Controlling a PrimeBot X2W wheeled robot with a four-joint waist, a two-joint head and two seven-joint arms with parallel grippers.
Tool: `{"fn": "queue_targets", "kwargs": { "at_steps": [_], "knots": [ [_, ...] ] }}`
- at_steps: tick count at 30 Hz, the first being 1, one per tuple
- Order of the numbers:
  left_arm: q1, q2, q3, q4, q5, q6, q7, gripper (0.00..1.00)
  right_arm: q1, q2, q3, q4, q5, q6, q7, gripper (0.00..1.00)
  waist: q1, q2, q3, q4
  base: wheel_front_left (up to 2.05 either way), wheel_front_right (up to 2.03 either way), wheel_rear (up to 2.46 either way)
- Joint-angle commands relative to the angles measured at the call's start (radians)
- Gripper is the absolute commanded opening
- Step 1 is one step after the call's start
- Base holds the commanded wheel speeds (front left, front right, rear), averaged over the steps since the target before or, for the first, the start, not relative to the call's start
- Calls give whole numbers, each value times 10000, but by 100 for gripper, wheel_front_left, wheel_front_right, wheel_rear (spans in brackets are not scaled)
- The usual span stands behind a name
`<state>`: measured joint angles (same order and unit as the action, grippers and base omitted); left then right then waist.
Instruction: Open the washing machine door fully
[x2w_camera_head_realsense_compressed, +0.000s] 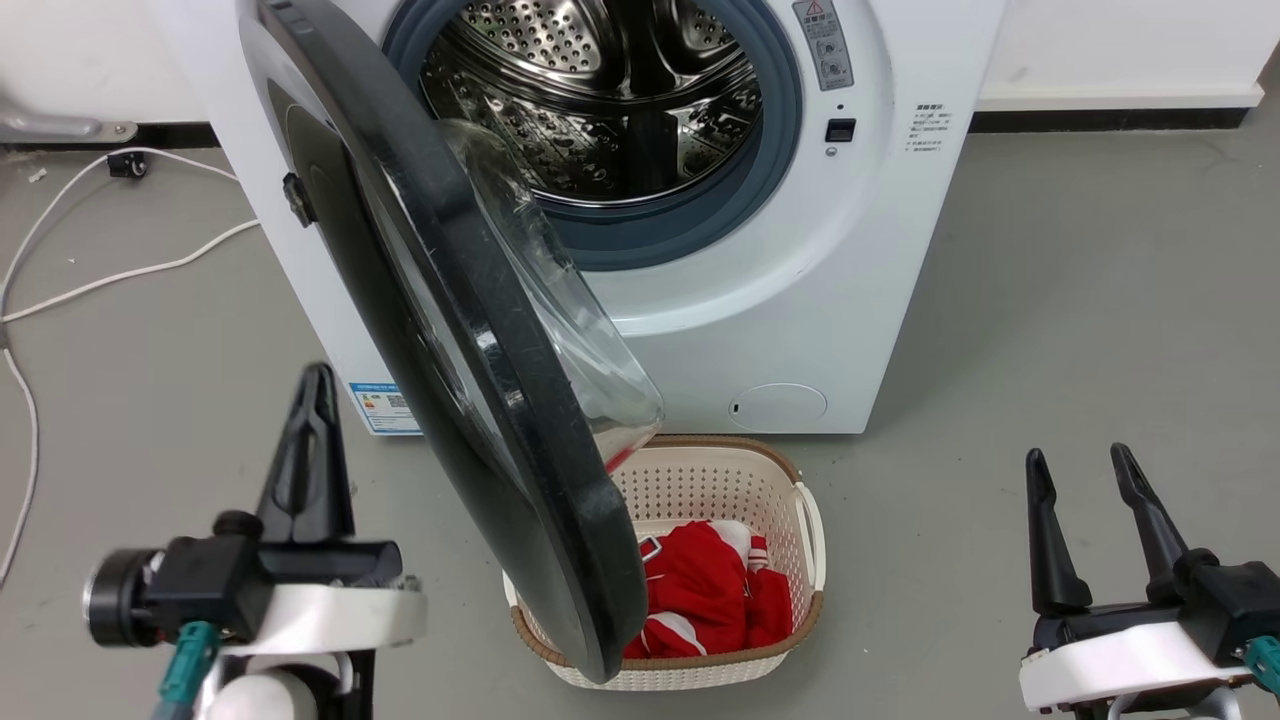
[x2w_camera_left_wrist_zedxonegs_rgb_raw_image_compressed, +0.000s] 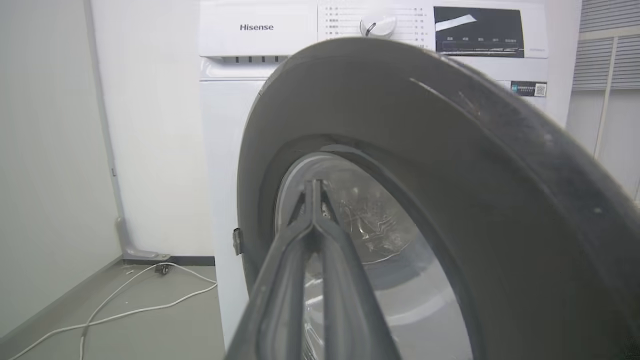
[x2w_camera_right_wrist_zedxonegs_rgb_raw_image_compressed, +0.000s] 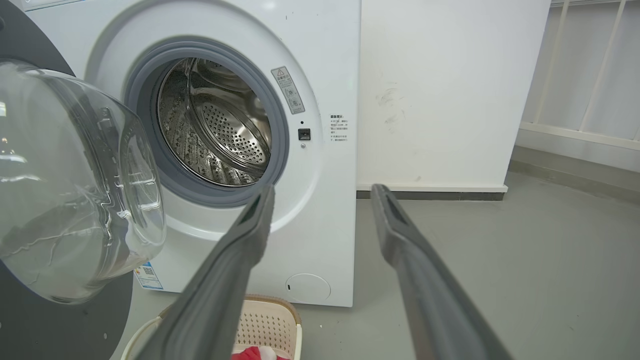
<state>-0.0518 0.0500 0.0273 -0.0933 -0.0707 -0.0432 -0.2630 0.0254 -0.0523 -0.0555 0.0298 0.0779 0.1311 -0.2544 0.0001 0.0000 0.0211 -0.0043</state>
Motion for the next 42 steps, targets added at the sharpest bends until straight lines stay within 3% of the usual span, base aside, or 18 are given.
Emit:
{"fn": "queue_targets", "kwargs": {
  "at_steps": [1,11,19,24,32,42],
  "knots": [
    [-225,5,32,-385,61,50,-26,0,-96,38,-5,9,18,-7,-39,100,-1,0,15,20,0,0,0],
    [-1044,3,-202,-3980,355,80,-25,0,-237,36,22,104,95,-7,-54,100,-1,0,115,4,0,0,0],
    [-1112,3,-1581,-5401,282,-59,-21,0,-253,37,19,240,153,-7,-67,100,-1,0,137,-44,0,0,0],
    [-744,8,-2866,-4947,125,-200,-20,0,-247,37,66,332,200,-7,-62,100,-1,0,98,-49,0,0,0],
    [365,12,-4935,-2972,-268,-606,-24,0,-233,35,115,427,225,-7,-34,100,-1,0,54,-62,0,0,0],
    [1275,155,-5283,-644,-344,-328,229,0,-183,35,166,558,388,-7,-1,100,-1,0,86,-35,0,0,0]
  ]
}}
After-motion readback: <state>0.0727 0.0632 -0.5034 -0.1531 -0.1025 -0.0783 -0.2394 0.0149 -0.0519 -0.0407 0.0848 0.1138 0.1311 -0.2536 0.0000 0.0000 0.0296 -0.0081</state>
